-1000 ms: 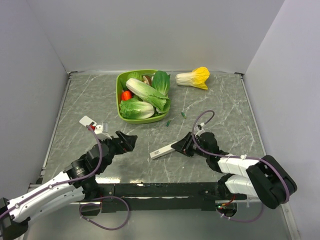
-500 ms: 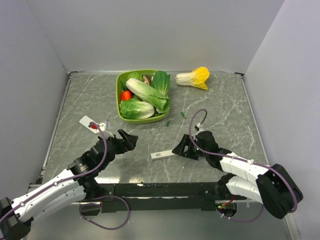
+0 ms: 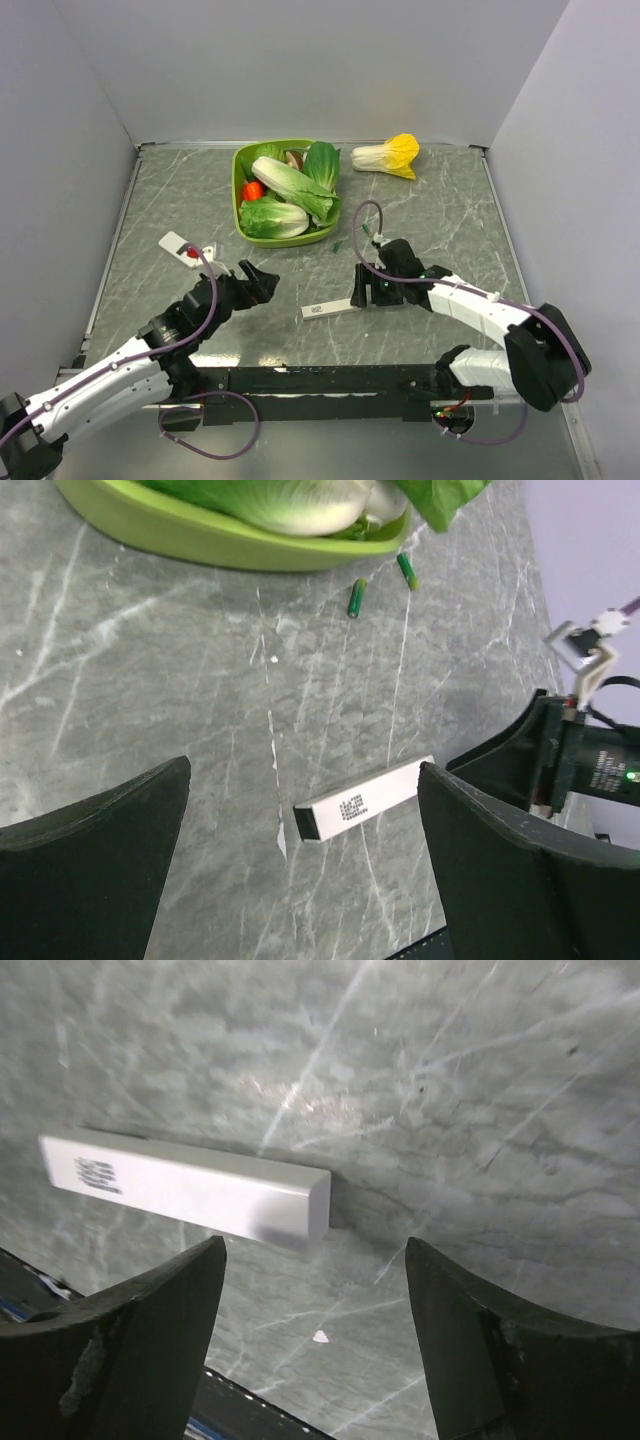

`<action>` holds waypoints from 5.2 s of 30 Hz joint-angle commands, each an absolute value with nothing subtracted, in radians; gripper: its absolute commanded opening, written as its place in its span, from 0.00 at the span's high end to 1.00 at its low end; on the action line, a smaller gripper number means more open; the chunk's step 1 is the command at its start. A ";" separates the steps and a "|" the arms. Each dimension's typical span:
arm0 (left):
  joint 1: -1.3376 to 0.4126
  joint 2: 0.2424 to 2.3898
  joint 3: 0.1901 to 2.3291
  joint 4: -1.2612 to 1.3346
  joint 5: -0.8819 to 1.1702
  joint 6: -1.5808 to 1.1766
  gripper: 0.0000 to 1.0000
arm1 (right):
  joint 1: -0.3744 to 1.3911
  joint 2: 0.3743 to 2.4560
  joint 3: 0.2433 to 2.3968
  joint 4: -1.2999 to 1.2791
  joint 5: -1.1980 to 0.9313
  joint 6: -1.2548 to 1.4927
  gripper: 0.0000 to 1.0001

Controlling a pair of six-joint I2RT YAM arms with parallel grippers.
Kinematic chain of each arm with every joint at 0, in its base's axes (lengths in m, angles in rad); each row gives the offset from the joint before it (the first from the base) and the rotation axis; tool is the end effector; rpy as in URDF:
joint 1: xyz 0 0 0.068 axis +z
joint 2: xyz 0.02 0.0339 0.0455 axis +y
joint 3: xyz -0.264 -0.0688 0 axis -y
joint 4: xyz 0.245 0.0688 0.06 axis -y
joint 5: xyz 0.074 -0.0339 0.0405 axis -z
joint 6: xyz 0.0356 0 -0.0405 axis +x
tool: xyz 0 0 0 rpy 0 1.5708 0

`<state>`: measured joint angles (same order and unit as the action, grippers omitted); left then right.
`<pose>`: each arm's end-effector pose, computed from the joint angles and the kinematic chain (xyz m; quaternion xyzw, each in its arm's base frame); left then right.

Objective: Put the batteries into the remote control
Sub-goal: Place the remote control at the center of the board, then pick up the remote control from the center of the board, then remove the battery cover from the remote control.

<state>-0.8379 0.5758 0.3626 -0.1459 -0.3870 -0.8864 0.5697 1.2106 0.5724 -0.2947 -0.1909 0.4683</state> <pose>0.1109 -0.1031 0.2265 -0.1290 0.8038 -0.3214 0.4837 0.1853 0.1267 0.1753 -0.0777 0.9425 0.2334 0.2261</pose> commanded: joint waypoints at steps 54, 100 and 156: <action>-0.828 0.302 0.298 -0.316 -0.494 -1.031 0.00 | 0.968 1.677 1.091 -0.535 -0.095 -0.279 0.50; -0.828 0.100 -0.139 0.388 -0.207 -1.106 0.01 | 0.957 1.307 0.786 -0.036 -0.328 0.205 1.00; -0.828 0.456 0.026 0.917 0.324 -0.819 0.50 | 0.917 1.022 0.630 0.324 -0.722 0.348 1.00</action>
